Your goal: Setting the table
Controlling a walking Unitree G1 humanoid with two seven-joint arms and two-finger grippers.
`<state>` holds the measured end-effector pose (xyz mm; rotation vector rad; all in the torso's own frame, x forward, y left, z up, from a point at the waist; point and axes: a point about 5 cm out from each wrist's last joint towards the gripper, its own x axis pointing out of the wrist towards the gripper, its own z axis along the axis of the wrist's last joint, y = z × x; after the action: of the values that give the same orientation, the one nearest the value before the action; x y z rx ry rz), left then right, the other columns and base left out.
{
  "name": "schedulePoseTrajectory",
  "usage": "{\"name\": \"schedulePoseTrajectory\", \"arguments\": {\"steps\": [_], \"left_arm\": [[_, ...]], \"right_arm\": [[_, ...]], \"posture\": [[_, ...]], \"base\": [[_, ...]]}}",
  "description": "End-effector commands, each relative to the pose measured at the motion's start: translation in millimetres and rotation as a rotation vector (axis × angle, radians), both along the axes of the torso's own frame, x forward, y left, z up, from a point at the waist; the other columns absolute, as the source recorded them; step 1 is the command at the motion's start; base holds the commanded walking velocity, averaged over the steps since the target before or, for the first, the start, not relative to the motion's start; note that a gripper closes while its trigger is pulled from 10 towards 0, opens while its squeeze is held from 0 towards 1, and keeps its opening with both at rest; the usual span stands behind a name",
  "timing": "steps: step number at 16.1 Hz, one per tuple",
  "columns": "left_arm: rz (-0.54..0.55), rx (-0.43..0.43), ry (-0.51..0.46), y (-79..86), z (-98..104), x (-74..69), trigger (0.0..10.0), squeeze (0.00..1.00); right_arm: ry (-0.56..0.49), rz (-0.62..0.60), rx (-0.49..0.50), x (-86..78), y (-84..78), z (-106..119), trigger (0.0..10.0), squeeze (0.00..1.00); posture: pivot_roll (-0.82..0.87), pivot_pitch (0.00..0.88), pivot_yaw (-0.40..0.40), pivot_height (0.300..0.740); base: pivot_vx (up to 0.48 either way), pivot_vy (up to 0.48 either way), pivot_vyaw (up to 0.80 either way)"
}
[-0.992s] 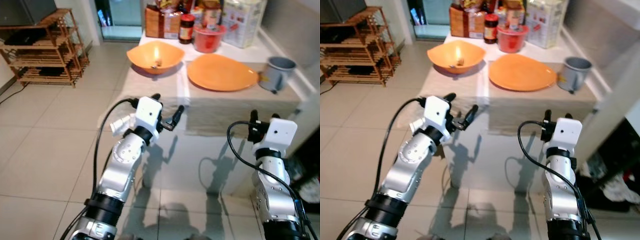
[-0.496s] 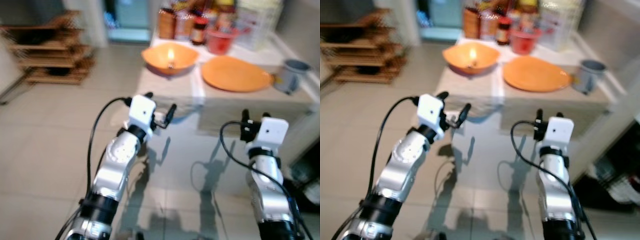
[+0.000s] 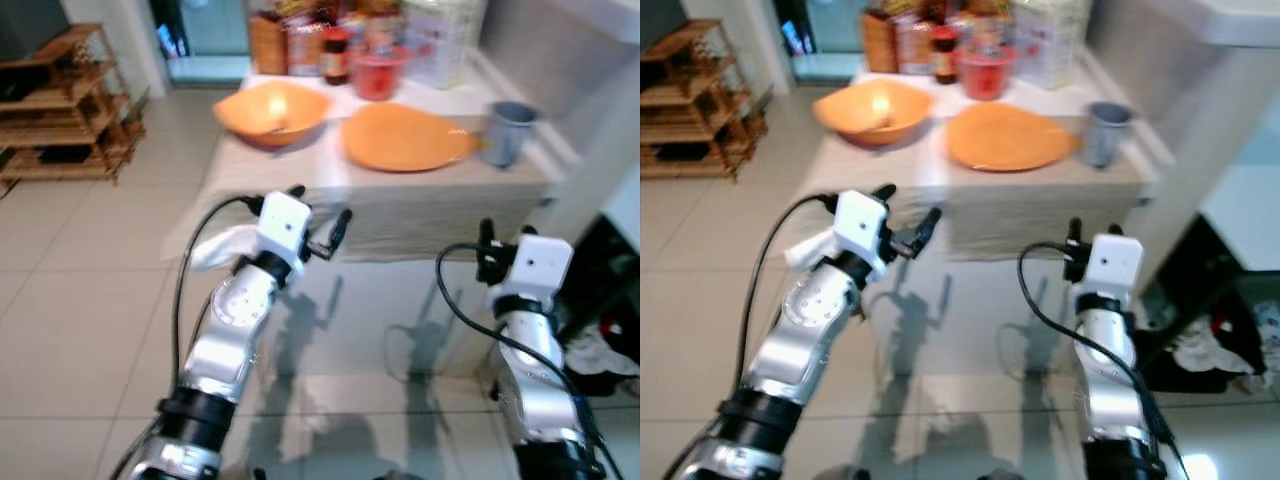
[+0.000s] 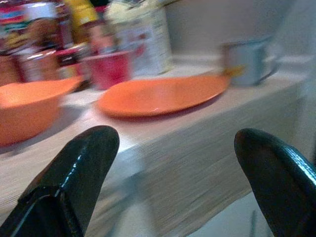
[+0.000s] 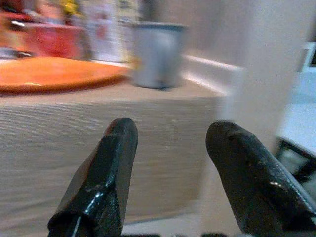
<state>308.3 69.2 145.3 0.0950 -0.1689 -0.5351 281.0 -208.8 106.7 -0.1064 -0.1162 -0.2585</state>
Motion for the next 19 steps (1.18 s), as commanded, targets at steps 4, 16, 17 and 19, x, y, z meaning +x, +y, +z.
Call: {"name": "schedulePoseTrajectory", "arguments": {"steps": [4, 16, 17, 19], "left_arm": [[0.048, 0.002, -0.014, 10.4, 3.2, 3.1, 10.0, 0.00], [0.059, -0.004, -0.013, 10.9, 3.7, 5.1, 10.0, 0.00], [0.075, -0.019, 0.000, 12.8, 2.8, 6.1, 10.0, 0.00], [0.093, -0.035, 0.018, 14.9, 1.3, 6.8, 10.0, 0.00]], "right_arm": [[0.003, 0.025, -0.010, 3.6, 7.9, 1.3, 10.0, 0.00], [0.007, 0.055, -0.031, 9.8, 10.5, 3.1, 10.0, 0.00], [0.010, 0.058, -0.038, 10.4, 10.7, 3.1, 10.0, 0.00], [0.012, 0.059, -0.042, 10.2, 10.5, 3.2, 10.0, 0.00]], "posture": [[0.02, 0.000, 0.004, 0.709], [0.02, 0.000, 0.005, 0.722], [0.02, 0.000, 0.004, 0.722], [0.02, 0.000, 0.005, 0.722]], "base": [[0.241, -0.191, 0.00], [0.000, 0.000, -0.08], [0.000, 0.000, 0.00], [0.000, 0.000, 0.00]]}}
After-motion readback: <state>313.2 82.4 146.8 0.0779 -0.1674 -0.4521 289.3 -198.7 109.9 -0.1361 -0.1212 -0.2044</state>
